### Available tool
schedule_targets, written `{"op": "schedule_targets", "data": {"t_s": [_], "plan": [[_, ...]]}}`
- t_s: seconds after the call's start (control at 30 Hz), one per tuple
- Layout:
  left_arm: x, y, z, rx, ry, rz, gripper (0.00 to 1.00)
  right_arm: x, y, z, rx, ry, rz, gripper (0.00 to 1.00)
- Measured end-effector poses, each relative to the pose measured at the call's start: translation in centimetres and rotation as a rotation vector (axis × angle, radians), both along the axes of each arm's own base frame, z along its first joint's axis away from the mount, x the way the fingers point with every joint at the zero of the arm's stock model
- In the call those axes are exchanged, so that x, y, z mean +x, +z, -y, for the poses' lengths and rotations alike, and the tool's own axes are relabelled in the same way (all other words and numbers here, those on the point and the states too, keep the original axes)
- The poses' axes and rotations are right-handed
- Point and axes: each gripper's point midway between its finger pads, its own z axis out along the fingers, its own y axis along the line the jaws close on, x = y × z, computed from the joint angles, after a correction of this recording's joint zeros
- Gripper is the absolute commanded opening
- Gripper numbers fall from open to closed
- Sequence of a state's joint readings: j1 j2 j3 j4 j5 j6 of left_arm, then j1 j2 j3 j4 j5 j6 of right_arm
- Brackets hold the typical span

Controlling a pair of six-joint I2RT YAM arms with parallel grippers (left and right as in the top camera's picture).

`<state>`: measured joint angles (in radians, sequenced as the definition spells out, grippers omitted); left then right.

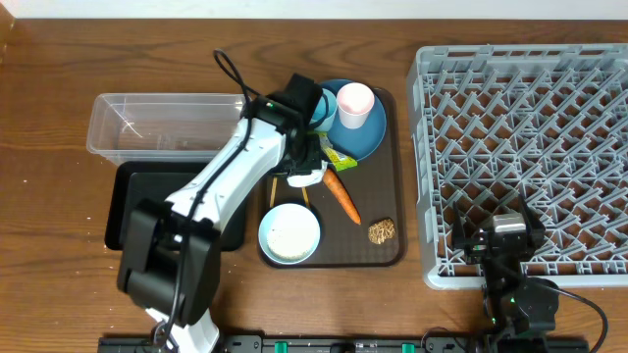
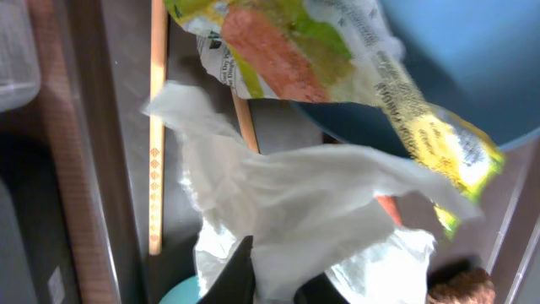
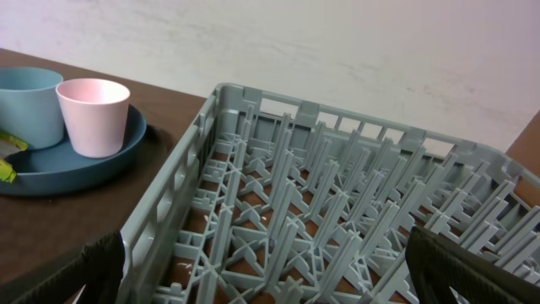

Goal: Sort waste into correct bins and load items into the dishwasher rack
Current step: 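Carry the tissue left and release it into the clear bin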

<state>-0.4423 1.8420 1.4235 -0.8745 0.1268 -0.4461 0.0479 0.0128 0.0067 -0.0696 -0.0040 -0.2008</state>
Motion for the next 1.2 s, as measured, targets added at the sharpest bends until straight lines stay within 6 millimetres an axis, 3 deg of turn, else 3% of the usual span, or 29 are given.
{"op": "schedule_targets", "data": {"t_s": [0.2,0.53,0.73,1.0,1.2], "plan": [[0.0,1.6,-0.2,-0.015,0.002,0.033,0.06,0.0,0.0,0.0,0.0,0.0,0.0,0.99],[0.0,2.0,-1.9,-0.009,0.044,0.02,0.06,0.0,0.0,0.0,0.0,0.0,0.0,0.99],[0.5,1.9,-4.9,0.003,0.123,-0.007,0.06,0.0,0.0,0.0,0.0,0.0,0.0,0.99],[0.0,2.8,-10.4,0.016,0.266,-0.052,0.06,0.0,0.0,0.0,0.0,0.0,0.0,0.99],[0.8,4.5,-11.8,-0.048,0.289,0.005,0.06,0.0,0.0,0.0,0.0,0.0,0.0,0.99]]}}
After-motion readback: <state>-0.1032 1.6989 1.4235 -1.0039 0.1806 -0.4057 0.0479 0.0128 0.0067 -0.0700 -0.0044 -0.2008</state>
